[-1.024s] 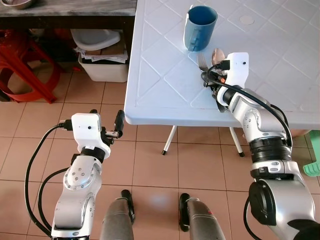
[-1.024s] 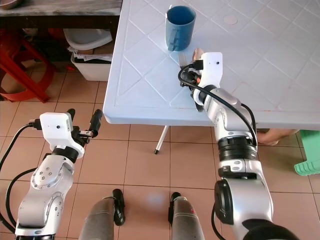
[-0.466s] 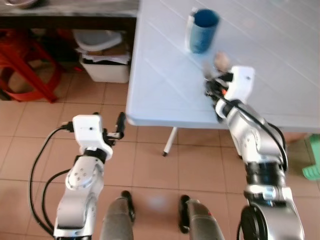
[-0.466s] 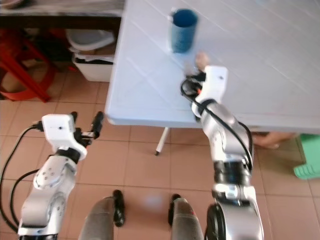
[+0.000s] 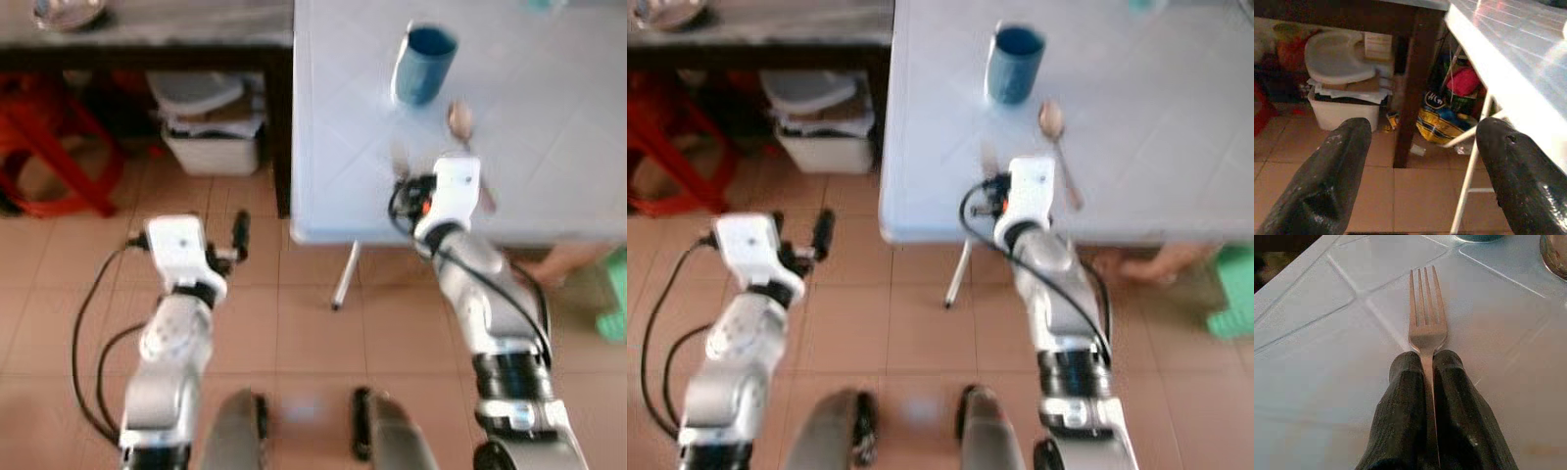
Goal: Setting the table
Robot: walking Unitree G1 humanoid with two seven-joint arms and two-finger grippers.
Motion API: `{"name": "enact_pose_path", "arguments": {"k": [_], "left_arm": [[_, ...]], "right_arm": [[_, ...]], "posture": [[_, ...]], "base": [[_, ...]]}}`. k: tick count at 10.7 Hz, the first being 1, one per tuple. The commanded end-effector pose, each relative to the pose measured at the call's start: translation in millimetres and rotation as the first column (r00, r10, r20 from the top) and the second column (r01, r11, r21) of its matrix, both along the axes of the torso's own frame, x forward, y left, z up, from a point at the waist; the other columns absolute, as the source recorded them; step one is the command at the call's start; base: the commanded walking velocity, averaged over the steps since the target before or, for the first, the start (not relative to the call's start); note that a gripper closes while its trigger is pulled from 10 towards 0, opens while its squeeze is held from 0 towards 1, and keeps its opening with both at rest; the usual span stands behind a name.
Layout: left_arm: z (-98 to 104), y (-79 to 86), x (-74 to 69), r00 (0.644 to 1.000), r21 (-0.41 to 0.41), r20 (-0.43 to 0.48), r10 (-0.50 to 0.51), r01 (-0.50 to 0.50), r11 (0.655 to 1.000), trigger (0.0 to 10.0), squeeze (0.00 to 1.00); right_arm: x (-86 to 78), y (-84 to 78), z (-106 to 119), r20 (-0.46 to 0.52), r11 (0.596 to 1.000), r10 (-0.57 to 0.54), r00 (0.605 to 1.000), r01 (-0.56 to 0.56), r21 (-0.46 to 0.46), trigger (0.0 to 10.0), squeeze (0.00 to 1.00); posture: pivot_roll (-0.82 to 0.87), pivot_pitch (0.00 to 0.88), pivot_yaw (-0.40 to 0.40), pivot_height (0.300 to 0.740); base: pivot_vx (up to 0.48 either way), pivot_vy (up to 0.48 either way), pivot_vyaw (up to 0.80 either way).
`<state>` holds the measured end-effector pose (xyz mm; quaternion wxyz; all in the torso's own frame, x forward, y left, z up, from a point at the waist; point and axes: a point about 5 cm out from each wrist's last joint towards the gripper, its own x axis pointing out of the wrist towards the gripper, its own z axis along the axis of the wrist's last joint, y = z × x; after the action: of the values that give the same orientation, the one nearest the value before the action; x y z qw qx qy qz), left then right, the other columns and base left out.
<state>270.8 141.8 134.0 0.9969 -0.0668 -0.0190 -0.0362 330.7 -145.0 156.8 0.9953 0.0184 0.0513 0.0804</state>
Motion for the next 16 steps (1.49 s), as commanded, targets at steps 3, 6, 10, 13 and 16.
{"name": "enact_pose_path", "arguments": {"k": [3, 6, 10, 13, 16], "left_arm": [[-4.6, 4.3, -0.5, 0.999, -0.008, 0.002, 0.036, -0.036, 0.999, 10.0, 0.0], [-3.9, 2.8, 2.4, 0.999, 0.02, 0.035, 0.041, -0.041, 0.999, 10.0, 0.0], [2.6, -3.0, 10.5, 0.998, -0.016, 0.069, 0.015, -0.014, 1.0, 10.0, 0.0], [4.0, -1.1, 11.5, 0.996, -0.013, 0.084, 0.016, -0.015, 1.0, 10.0, 0.0], [4.1, -7.0, 12.4, 0.996, -0.03, 0.088, -0.001, 0.004, 1.0, 10.0, 0.0]], "right_arm": [[-3.9, 3.7, -14.1, -0.025, 0.997, -0.03, 0.999, 0.028, -0.074, 10.0, 0.0], [-0.2, 5.9, 8.3, 0.194, 0.989, -0.048, 0.98, 0.074, -0.128, 10.0, 0.0], [-13.1, 10.5, 13.6, 0.289, 0.994, 0.008, 0.957, 0.025, -0.109, 10.0, 0.0], [-13.3, 10.6, 18.4, 0.32, 0.994, -0.019, 0.947, 0.052, -0.092, 10.0, 0.0], [-13.9, 6.9, 22.6, 0.351, 0.992, -0.047, 0.935, 0.084, -0.089, 10.0, 0.0]], "posture": [[-0.02, 0.247, -0.003, 0.74], [-0.02, 0.236, -0.007, 0.74], [-0.02, 0.211, -0.004, 0.74], [-0.02, 0.209, -0.002, 0.74], [-0.03, 0.211, 0.002, 0.74]], "base": [[0.08, 0.431, 0.0], [0.291, 0.375, 0.0], [0.46, 0.067, 0.0], [0.48, 0.0, 0.0], [0.444, 0.0, 0.0]]}}
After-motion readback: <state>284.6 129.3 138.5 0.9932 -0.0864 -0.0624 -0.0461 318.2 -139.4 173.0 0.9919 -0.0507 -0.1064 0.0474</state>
